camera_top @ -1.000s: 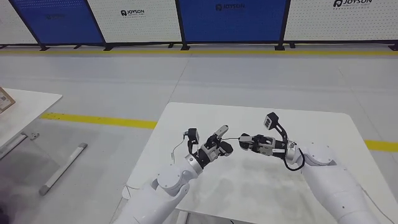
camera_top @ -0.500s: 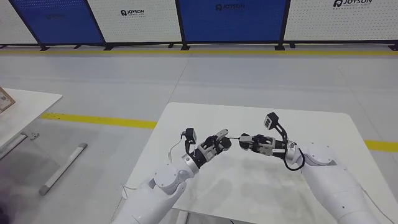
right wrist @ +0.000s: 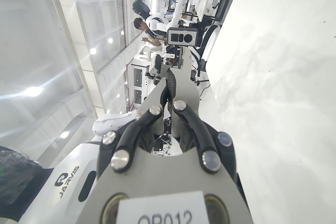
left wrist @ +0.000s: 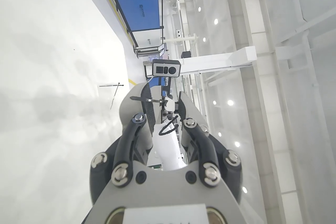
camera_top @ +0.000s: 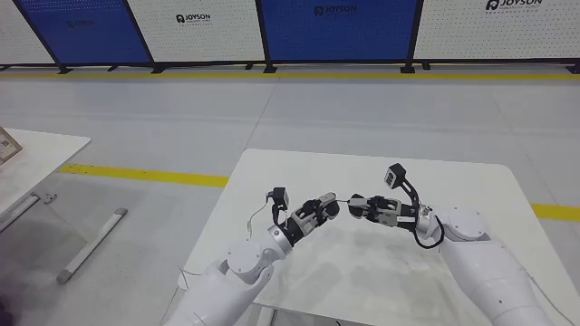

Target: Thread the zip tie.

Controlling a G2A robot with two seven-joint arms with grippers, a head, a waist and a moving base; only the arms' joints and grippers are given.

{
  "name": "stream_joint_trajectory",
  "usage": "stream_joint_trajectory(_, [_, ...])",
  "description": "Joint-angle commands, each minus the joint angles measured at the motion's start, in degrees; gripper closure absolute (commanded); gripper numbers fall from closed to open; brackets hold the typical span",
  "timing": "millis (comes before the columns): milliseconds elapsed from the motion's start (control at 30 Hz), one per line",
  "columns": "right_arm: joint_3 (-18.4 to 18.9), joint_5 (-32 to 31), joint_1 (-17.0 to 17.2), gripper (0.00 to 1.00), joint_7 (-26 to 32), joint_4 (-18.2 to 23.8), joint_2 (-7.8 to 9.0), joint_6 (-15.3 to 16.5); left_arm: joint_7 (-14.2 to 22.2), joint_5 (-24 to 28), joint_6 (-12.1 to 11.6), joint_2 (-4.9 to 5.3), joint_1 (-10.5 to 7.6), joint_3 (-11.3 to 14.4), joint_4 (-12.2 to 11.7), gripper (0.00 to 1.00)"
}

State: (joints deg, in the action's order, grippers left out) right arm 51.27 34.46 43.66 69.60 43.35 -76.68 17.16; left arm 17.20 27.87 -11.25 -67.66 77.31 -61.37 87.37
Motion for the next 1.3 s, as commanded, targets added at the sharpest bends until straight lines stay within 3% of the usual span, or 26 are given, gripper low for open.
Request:
stream_joint_trajectory(0, [0.00,0.00,0.00,1.00,0.00,0.00,0.00,0.00,-0.02,-0.29,-0.24,-0.03,0.04,-0.01,-0.07,0.91])
stream_joint_trajectory(133, [0.00,0.00,0.00,1.00,0.00,0.00,0.00,0.00,-0.12,-0.64,-0.44,-0.07,0.19,-0.14,-0.01,1.00])
stream_joint_trajectory(433, [0.01,-0.05,0.16,1.00,-0.36,0.14,0.00,-0.06,-0.10,-1.80,-0.62,-0.18,0.29,-0.17,-0.14,1.00])
stream_joint_trajectory(633, [1.33,-1.60,2.27,1.00,-2.69,4.00,0.70,-1.58,-0.13,-2.32,-0.64,-0.28,0.32,-0.09,-0.16,1.00])
stream_joint_trajectory(667, [1.65,-1.78,2.61,0.94,-2.73,4.54,0.86,-1.86,-0.12,-2.39,-0.64,-0.29,0.34,-0.10,-0.16,1.00])
stream_joint_trajectory(733, [2.19,-1.92,3.09,0.41,-2.72,5.16,1.10,-2.21,-0.10,-2.47,-0.64,-0.32,0.36,-0.11,-0.15,1.00])
stream_joint_trajectory(800, [3.04,-1.70,3.77,0.05,-2.95,5.72,1.38,-2.20,-0.14,-2.51,-0.57,-0.34,0.39,-0.19,-0.17,1.00])
stream_joint_trajectory(833, [3.47,-1.49,4.13,0.00,-3.04,5.93,1.52,-2.08,-0.19,-2.50,-0.51,-0.34,0.40,-0.30,-0.24,1.00])
stream_joint_trajectory(1067, [8.00,-0.52,7.40,0.00,-2.04,8.09,3.20,-0.79,0.40,-3.27,0.00,0.21,1.36,-3.02,-0.68,1.00])
stream_joint_trajectory(1200, [9.84,-0.67,8.85,0.00,-1.76,9.91,3.93,-0.50,-0.94,-4.34,2.92,0.60,2.33,-4.80,-0.27,1.00])
stream_joint_trajectory(1267, [9.84,-0.67,8.85,0.00,-1.76,9.91,3.93,-0.50,-0.94,-4.34,2.92,0.60,2.33,-4.80,-0.27,1.00])
